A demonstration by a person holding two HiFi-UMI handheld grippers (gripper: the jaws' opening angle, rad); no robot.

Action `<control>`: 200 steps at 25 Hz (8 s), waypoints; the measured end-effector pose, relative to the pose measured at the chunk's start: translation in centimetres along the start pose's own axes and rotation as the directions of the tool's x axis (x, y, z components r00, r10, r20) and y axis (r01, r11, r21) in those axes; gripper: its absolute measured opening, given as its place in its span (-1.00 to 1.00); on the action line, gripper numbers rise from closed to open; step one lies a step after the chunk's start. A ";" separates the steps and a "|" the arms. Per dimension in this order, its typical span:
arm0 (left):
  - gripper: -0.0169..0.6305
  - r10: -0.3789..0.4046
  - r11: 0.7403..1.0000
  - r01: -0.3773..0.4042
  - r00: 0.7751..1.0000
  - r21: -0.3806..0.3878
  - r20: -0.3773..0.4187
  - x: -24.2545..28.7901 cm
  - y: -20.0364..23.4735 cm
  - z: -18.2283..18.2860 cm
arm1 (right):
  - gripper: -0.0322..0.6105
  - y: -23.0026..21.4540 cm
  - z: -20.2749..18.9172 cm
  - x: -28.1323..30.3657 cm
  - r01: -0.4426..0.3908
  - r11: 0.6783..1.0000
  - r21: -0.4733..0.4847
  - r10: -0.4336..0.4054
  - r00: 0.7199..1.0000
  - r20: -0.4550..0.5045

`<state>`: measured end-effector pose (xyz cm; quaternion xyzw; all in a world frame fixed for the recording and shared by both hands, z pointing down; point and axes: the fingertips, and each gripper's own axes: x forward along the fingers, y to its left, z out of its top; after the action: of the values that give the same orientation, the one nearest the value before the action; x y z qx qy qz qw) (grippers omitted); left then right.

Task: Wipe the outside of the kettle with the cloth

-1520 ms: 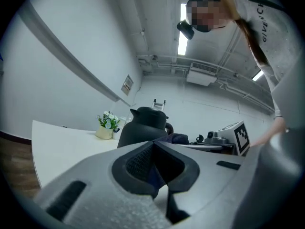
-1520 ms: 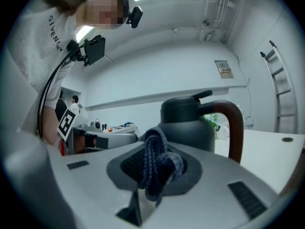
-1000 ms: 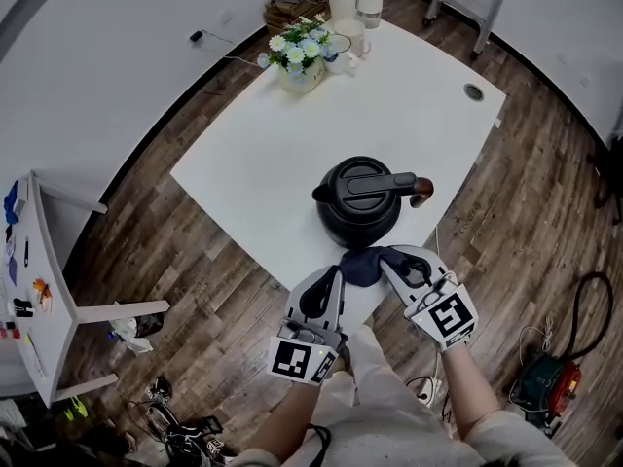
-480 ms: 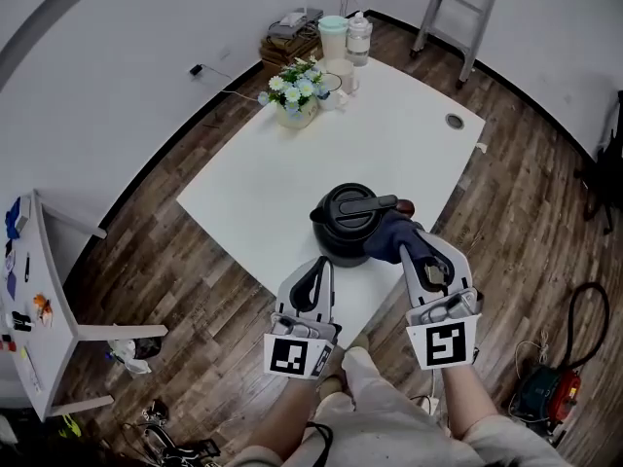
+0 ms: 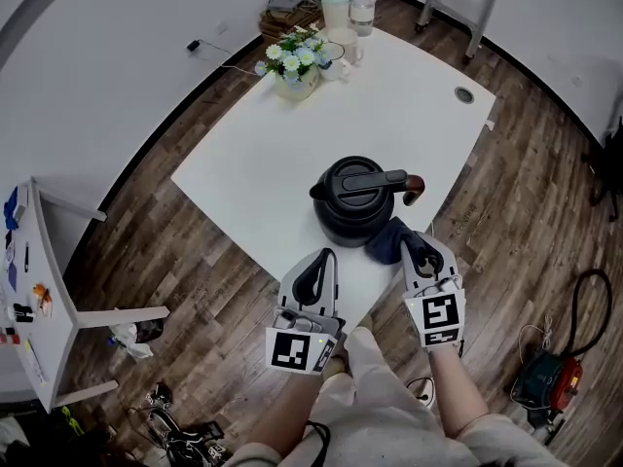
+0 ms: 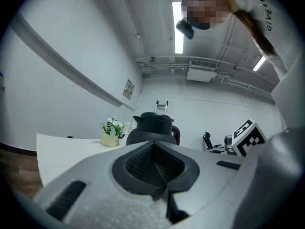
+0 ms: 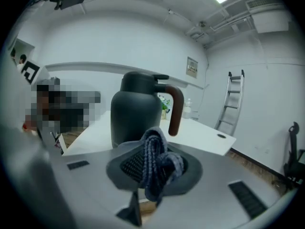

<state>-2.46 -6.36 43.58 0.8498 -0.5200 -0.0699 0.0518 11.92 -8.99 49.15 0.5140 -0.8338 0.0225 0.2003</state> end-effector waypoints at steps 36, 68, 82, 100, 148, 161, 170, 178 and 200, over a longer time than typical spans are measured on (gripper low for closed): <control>-0.92 0.177 0.977 -0.174 0.984 0.125 -0.016 3.9 3.6 3.6 | -0.74 -2.9 13.2 10.1 -0.755 0.488 -0.438 0.728 0.629 -0.274; -0.92 0.170 0.983 -0.166 0.984 0.082 -0.043 8.6 11.5 -0.2 | -0.74 2.7 14.8 16.5 -0.952 0.093 -0.293 0.807 0.244 -0.538; -0.92 0.196 0.980 -0.195 0.980 0.044 -0.036 8.7 13.2 -1.6 | -0.74 11.0 9.3 14.9 -0.958 -0.270 0.098 0.504 -0.227 -0.833; -0.92 0.273 0.962 -0.273 0.962 0.008 -0.021 4.7 14.3 -1.0 | -0.74 14.1 12.3 13.8 -0.909 -0.380 0.168 0.525 -0.362 -0.770; -0.92 0.132 0.986 -0.131 0.991 0.105 -0.005 2.5 7.5 2.5 | -0.74 -1.7 16.3 6.5 -0.942 0.313 -0.117 0.886 0.334 -0.322; -0.92 0.143 0.978 -0.143 0.990 0.151 0.008 0.9 5.3 4.4 | -0.74 5.8 25.4 -4.1 -0.644 0.676 -0.359 0.737 0.604 0.304; -0.92 0.224 0.964 -0.216 0.974 0.152 -0.039 -1.2 5.8 2.6 | -0.74 10.9 16.6 -0.6 -0.457 0.789 -0.411 0.520 0.853 0.048; -0.92 0.155 0.978 -0.148 0.987 0.150 -0.036 -0.3 3.6 2.6 | -0.74 3.4 15.4 -1.8 -0.372 0.851 -0.371 0.434 0.895 0.098; -0.92 0.185 0.972 -0.177 0.982 0.154 -0.038 -1.8 4.9 2.8 | -0.74 4.3 23.2 0.5 -0.195 0.786 -0.586 0.413 0.872 0.263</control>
<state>-8.02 -7.01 41.72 0.8017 -0.5976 -0.0033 0.0075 0.85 -13.02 28.74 0.2863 -0.9008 -0.2808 0.1665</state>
